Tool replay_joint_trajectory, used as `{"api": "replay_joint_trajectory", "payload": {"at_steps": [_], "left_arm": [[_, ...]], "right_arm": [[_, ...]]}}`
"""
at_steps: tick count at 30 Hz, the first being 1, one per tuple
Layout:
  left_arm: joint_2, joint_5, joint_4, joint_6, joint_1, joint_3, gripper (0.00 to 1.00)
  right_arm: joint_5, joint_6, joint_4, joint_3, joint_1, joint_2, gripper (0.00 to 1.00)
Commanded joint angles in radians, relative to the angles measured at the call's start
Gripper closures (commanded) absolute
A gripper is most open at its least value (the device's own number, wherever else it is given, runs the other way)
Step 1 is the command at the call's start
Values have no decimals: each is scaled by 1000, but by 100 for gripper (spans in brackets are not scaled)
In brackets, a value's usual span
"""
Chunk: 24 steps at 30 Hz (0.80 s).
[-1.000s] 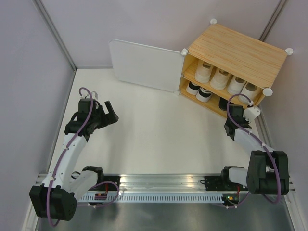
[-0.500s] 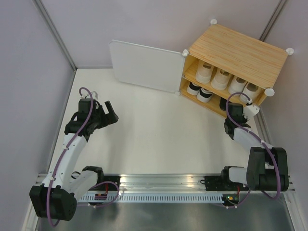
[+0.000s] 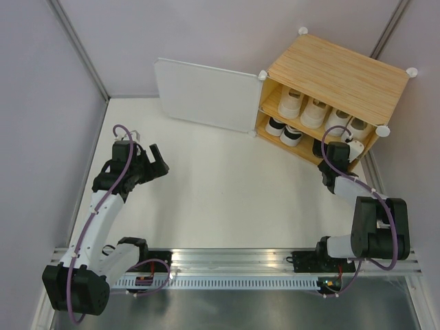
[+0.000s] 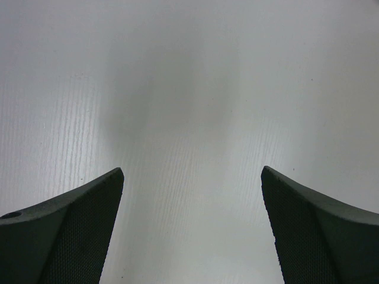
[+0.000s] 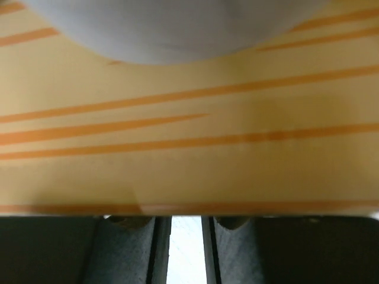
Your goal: Place and organize the shoes in the shoe cabinet
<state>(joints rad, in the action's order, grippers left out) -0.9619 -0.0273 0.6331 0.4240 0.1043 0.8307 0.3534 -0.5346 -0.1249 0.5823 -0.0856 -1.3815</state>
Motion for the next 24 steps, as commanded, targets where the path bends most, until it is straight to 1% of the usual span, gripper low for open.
{"api": "replay_joint_trajectory", "payload": {"at_steps": [1,2,8,9,11,14,16,17,20,24], "left_arm": [[12,15,-30,-37,2,2,0],[14,15,-30,-37,2,2,0],[11,7,-30,-36,2,1,0],[11,9,-30,-36,2,1,0],[9,6,-30,-36,2,1,0],[11,7,-30,-36,2,1,0],[12,9,-29,-36,2,1,0],[12,10,-30,-36,2,-1,0],[15,16,-29,-36,2,-1,0],[12,12,-30,-36,2,-1,0]], "right_arm": [[-90,15,-98,62,-5,-4,71],[-18,7,-82,56,-5,5,68],[105,-45,-6,-4,-6,102,52],[154,-54,13,-16,-5,111,50],[174,-56,-5,-35,-5,125,45],[176,-54,-64,-42,-5,108,43],[212,-68,-68,-33,-5,76,41],[223,-76,-67,-23,-5,62,37],[265,-91,-53,2,-6,21,32],[288,-90,-77,14,-5,-23,31]]}}
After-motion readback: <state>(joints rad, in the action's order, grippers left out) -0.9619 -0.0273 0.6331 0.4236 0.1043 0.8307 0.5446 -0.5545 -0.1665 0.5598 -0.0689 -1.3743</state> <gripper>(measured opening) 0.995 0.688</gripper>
